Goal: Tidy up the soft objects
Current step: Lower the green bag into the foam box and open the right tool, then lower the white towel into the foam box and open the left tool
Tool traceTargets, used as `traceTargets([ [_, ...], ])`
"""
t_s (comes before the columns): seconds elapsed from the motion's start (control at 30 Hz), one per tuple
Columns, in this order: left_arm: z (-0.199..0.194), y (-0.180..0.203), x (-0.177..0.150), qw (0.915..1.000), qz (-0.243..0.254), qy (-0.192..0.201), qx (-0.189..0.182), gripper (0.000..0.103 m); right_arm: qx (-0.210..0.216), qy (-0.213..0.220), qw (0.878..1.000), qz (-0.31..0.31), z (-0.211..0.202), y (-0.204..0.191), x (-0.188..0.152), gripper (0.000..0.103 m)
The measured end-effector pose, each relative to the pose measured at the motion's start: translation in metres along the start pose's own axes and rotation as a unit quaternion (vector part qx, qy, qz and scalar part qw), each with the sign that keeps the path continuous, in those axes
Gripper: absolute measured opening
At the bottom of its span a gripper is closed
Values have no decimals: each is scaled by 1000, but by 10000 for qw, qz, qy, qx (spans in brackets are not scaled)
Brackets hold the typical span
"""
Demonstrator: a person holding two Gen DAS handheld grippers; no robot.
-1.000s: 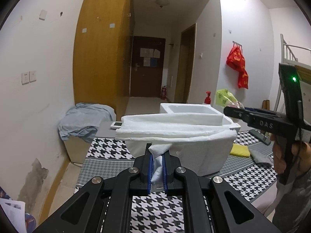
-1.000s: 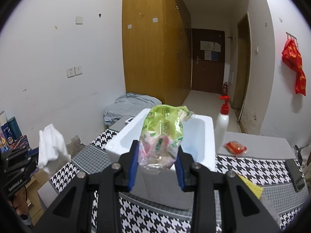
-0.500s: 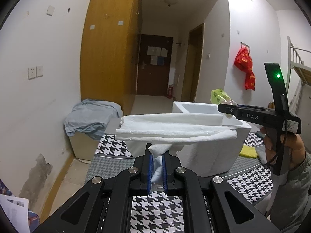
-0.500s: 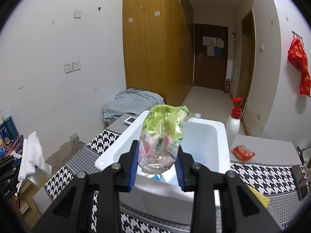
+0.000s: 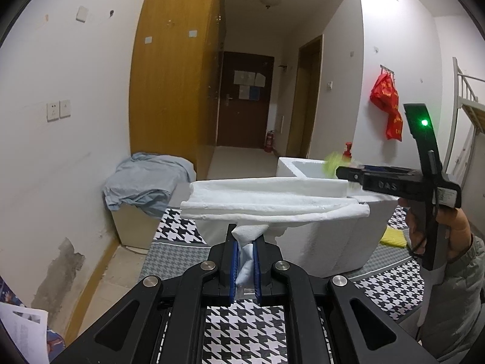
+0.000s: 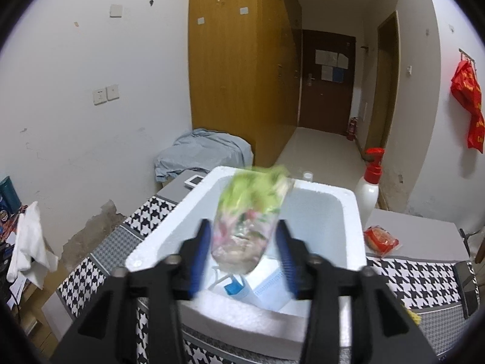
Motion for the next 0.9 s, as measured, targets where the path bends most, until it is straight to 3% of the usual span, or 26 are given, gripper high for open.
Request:
traceTargets([
  [0.1, 1, 2, 1, 10000, -16, -2, 2, 9, -6, 70, 10000, -32, -5, -3, -1, 83],
  [0.37, 4, 1, 0, 10000, -47, -40, 0, 9, -3, 145, 9999, 4, -15, -1, -6, 97],
  [0.9, 21, 17, 15, 9997, 30, -102, -209, 9, -168, 250, 9995, 99, -39, 14, -18, 100],
])
Point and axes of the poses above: each gripper's, at about its wrist camera, not at the fingertips, and z roughly the way its jaws point, y to its right, x to its top, the point moved 2 cm from there along z, roughly the way its jaws point, and after that the axes turned 7 degrees about -z, right-handed, at the moved point
